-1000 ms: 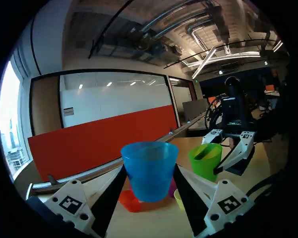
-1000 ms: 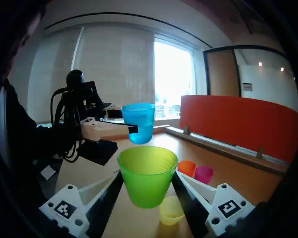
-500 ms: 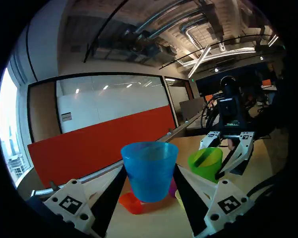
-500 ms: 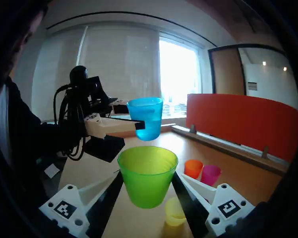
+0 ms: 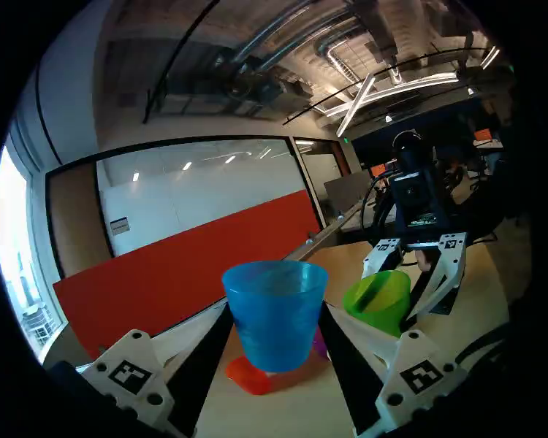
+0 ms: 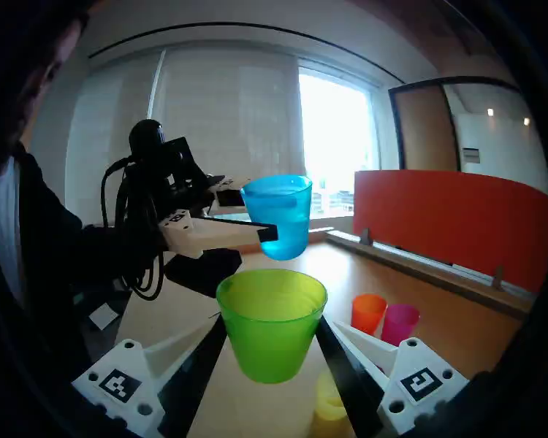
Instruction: Pour water
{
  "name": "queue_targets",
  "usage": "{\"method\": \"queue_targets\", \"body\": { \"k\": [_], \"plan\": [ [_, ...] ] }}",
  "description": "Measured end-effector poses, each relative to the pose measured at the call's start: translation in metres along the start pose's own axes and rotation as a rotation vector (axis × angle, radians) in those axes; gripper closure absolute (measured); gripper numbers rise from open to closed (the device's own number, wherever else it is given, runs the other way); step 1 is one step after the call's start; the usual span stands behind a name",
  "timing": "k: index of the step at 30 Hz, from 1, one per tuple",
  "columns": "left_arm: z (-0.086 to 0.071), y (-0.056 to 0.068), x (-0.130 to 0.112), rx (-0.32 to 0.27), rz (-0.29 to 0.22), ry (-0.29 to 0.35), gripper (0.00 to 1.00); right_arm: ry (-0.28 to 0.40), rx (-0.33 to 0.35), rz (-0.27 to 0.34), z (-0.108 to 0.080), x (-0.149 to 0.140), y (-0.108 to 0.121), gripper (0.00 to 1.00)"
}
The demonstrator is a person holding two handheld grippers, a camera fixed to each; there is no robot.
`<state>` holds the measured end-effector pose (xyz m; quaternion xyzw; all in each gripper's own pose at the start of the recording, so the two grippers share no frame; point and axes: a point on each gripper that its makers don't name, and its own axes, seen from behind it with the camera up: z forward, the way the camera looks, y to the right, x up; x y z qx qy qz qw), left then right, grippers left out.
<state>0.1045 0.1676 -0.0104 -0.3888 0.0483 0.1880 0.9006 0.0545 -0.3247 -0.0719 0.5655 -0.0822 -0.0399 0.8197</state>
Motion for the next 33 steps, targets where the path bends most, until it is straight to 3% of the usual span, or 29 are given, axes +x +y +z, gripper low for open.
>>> {"method": "queue_targets", "body": {
  "k": [15,33],
  "plan": [
    [-0.001,-0.009,0.005,0.019,0.065,0.004,0.19,-0.004,0.034,0.010,0.012,-0.006,-0.007,0.13],
    [-0.003,-0.008,0.010,0.022,0.145,0.015,0.20,-0.009,0.062,0.010,0.020,-0.008,-0.013,0.13]
  ]
}}
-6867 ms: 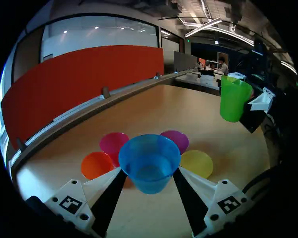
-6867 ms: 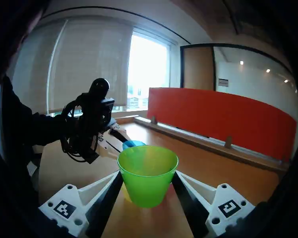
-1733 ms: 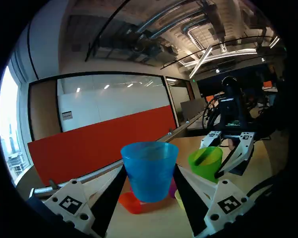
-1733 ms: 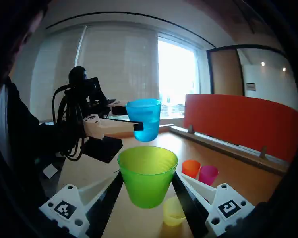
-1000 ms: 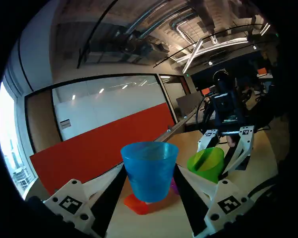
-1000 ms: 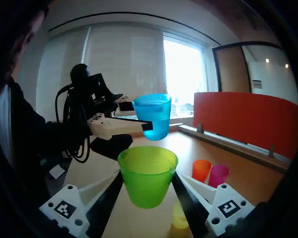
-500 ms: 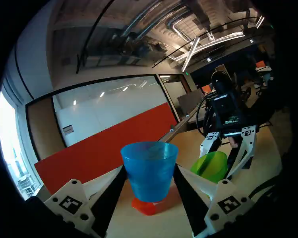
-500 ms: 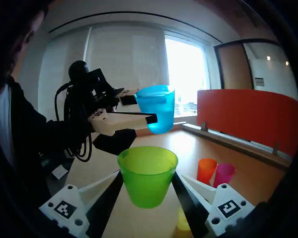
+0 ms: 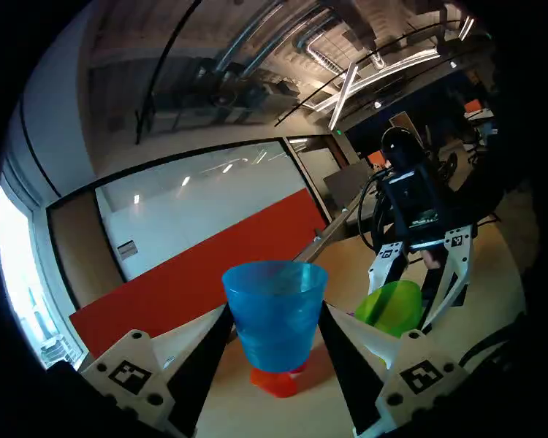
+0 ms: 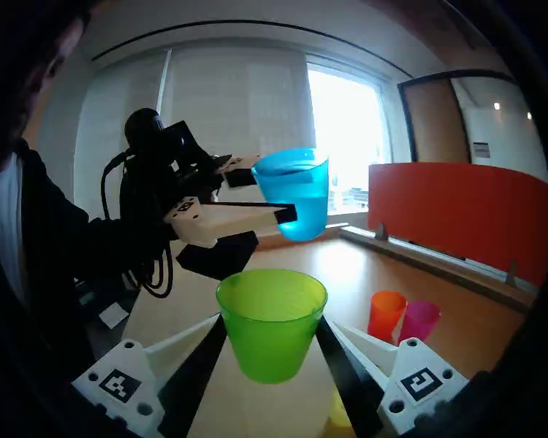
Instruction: Pour water
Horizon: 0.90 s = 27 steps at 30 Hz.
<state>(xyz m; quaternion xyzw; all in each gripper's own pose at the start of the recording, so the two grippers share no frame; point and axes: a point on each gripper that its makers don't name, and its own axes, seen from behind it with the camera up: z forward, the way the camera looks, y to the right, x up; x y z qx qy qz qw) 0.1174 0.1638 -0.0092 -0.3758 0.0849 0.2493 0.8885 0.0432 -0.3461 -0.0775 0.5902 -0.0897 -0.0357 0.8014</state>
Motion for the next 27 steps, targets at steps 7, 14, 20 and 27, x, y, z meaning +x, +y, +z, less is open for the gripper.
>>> {"method": "queue_targets", "body": {
  "k": [7,14,20,27],
  "plan": [
    [-0.0015,0.0052,0.0042,-0.012,0.051,0.004,0.20,0.009,0.009,-0.007,0.0043,0.0007,-0.0034,0.13],
    [-0.0015,0.0057,0.0059,-0.013,0.069,0.004,0.20,0.012,0.016,-0.018,0.0067,0.0003,-0.0061,0.14],
    [-0.0025,0.0049,0.0067,-0.011,0.088,0.001,0.19,0.015,0.017,-0.020,0.0078,-0.0003,-0.0069,0.14],
    [-0.0031,0.0056,0.0072,-0.011,0.097,0.002,0.19,0.017,0.020,-0.024,0.0093,-0.0006,-0.0077,0.14]
  ]
}}
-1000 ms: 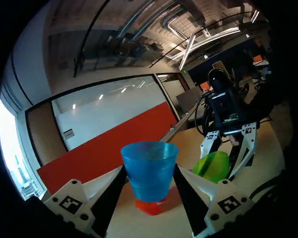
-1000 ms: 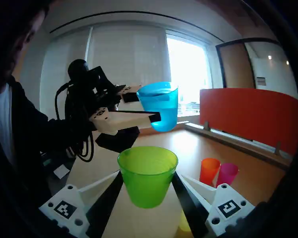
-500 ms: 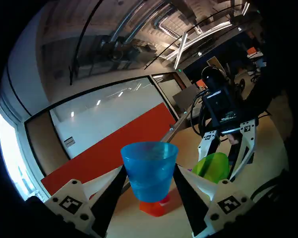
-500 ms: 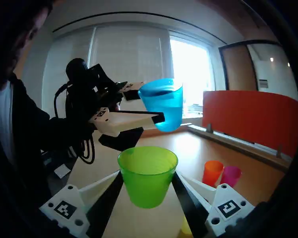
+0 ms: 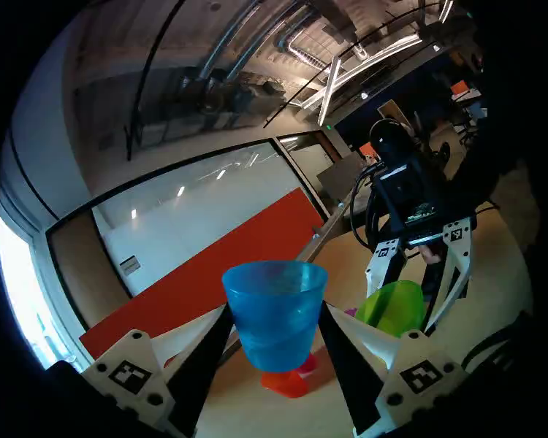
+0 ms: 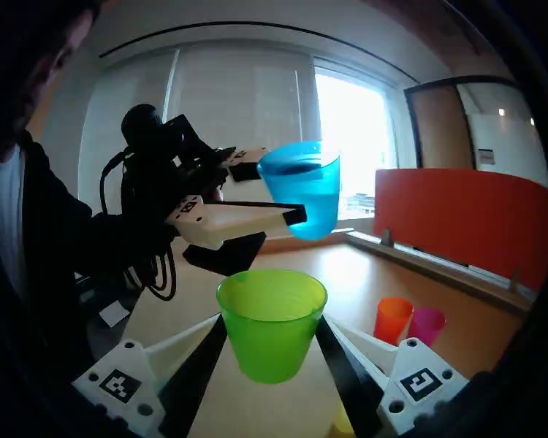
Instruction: Pour water
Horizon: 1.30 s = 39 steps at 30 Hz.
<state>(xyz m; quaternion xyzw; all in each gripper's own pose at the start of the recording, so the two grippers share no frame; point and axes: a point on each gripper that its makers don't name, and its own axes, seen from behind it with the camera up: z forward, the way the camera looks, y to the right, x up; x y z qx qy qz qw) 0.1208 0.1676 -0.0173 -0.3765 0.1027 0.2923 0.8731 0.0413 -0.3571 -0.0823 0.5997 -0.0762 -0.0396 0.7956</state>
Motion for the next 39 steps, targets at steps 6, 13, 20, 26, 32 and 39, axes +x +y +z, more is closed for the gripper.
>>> {"method": "queue_targets", "body": {
  "k": [6,13,20,26,32,39],
  "plan": [
    [-0.0010,0.0018,0.0012,-0.001,0.027,0.004,0.19,-0.001,-0.001,-0.005,0.0005,0.0002,-0.0001,0.14],
    [-0.0007,0.0024,0.0027,-0.004,0.045,0.010,0.19,-0.001,0.000,-0.007,0.0016,-0.0001,-0.0006,0.14],
    [-0.0006,0.0038,0.0014,-0.010,0.076,0.007,0.19,-0.002,0.003,-0.008,0.0026,0.0009,-0.0010,0.14],
    [0.0003,0.0077,0.0038,-0.022,0.096,0.016,0.20,0.000,0.008,-0.011,0.0026,0.0025,-0.0018,0.14],
    [0.0007,0.0083,0.0036,-0.026,0.114,0.017,0.20,-0.003,0.010,-0.016,0.0015,0.0031,-0.0021,0.14],
    [0.0003,0.0095,0.0037,-0.026,0.149,0.024,0.19,-0.004,0.011,-0.015,0.0012,0.0019,-0.0018,0.14]
  ]
}}
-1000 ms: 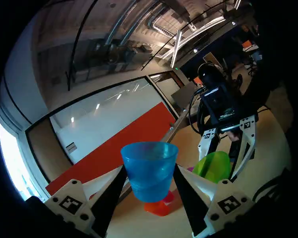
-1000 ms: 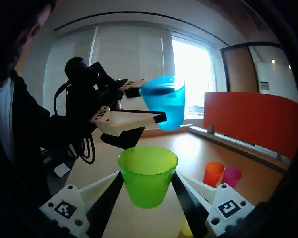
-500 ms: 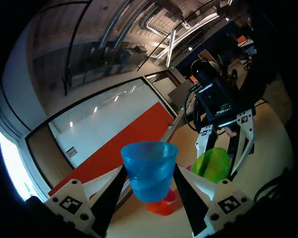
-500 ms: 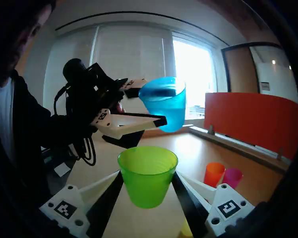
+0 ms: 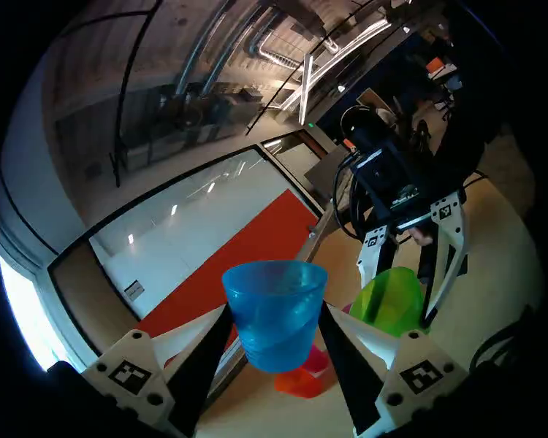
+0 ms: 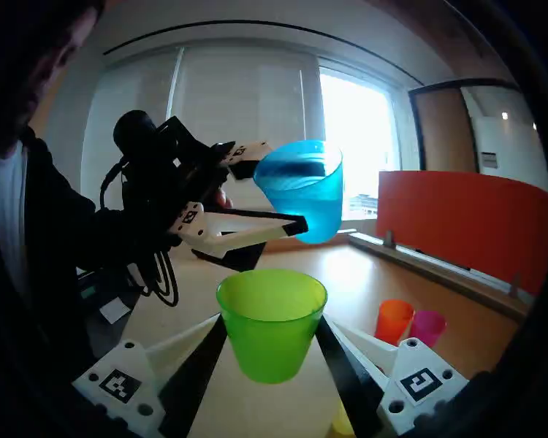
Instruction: Pour water
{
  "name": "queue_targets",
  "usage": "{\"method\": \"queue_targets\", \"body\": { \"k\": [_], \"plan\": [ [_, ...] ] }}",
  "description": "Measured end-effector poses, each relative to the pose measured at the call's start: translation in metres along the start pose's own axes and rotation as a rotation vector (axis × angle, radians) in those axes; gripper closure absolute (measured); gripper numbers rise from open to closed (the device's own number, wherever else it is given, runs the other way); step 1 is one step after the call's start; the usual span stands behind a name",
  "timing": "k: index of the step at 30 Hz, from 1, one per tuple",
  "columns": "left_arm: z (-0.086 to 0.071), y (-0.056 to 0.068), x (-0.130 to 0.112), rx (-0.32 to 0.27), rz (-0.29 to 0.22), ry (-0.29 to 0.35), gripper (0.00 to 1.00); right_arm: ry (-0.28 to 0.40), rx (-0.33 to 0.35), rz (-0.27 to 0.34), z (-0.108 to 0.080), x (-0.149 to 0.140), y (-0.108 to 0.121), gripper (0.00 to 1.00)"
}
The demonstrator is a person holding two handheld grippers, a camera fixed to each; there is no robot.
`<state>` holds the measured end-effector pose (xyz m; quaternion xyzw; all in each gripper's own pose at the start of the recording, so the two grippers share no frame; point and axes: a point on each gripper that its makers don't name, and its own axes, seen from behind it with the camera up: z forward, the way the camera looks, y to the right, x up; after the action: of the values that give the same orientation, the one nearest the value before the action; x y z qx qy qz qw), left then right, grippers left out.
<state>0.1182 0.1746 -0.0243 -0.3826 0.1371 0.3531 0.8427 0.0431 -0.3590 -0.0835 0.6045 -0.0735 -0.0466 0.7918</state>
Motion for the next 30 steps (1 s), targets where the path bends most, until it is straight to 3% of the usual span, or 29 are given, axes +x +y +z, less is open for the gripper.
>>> {"method": "queue_targets", "body": {
  "k": [30],
  "plan": [
    [-0.0089,0.0064,0.0014,-0.019,0.074,0.015,0.19,-0.009,0.002,-0.002,0.0040,0.0001,0.0031,0.14]
  ]
}}
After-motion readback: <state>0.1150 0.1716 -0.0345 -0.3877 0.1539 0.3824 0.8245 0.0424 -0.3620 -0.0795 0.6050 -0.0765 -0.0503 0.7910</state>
